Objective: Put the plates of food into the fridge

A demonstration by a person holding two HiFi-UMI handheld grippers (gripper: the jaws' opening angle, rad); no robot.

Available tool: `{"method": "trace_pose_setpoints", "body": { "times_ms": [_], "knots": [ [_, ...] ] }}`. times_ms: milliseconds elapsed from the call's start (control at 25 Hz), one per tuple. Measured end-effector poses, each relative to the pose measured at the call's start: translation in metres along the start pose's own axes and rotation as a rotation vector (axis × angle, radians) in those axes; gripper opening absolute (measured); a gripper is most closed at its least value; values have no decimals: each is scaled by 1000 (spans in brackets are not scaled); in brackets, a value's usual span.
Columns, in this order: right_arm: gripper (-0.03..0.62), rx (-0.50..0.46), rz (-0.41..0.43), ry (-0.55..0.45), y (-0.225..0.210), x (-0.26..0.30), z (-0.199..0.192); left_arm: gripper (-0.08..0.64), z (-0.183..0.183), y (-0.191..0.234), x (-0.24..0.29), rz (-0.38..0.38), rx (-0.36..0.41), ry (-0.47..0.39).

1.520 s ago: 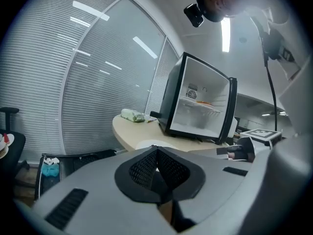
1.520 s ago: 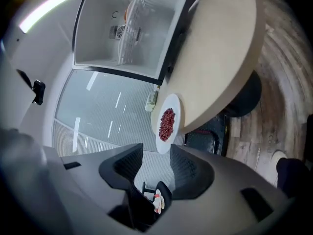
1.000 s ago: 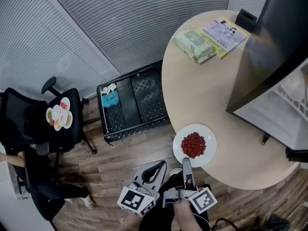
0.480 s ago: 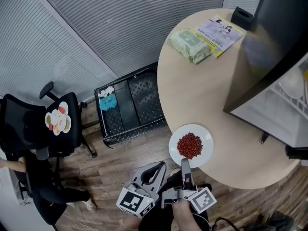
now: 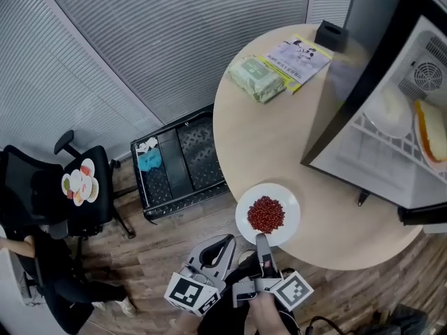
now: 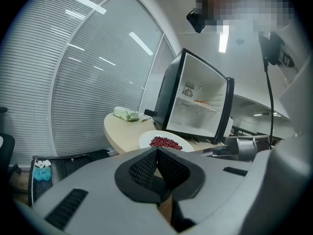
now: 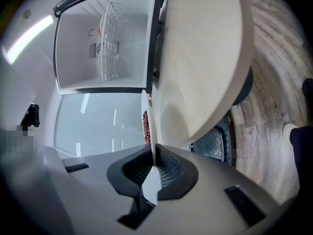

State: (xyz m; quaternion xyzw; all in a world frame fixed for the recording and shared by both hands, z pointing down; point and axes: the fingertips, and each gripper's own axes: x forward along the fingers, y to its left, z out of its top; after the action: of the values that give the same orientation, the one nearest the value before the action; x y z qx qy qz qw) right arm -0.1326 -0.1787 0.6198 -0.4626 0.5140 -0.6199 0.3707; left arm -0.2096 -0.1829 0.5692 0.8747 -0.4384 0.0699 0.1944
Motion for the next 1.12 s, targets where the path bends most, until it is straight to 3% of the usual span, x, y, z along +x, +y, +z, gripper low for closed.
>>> {"method": "trace_pose_setpoints", "body": {
  "times_ms": [240,440,800,1120],
  "knots": [
    [18,-14,30,-4,37,-26,30,5,29,-38,8,-52,42,-33],
    [18,-30,64,-70,64,-53,80,5,54,-86,36,-150,91,-58],
    [18,-56,61,-150,87,-125,161,5,67,-187,70,-305,132,-58],
    [18,-25,72,-181,92,-160,204,5,72,-242,90,-394,181,-53]
  ]
}}
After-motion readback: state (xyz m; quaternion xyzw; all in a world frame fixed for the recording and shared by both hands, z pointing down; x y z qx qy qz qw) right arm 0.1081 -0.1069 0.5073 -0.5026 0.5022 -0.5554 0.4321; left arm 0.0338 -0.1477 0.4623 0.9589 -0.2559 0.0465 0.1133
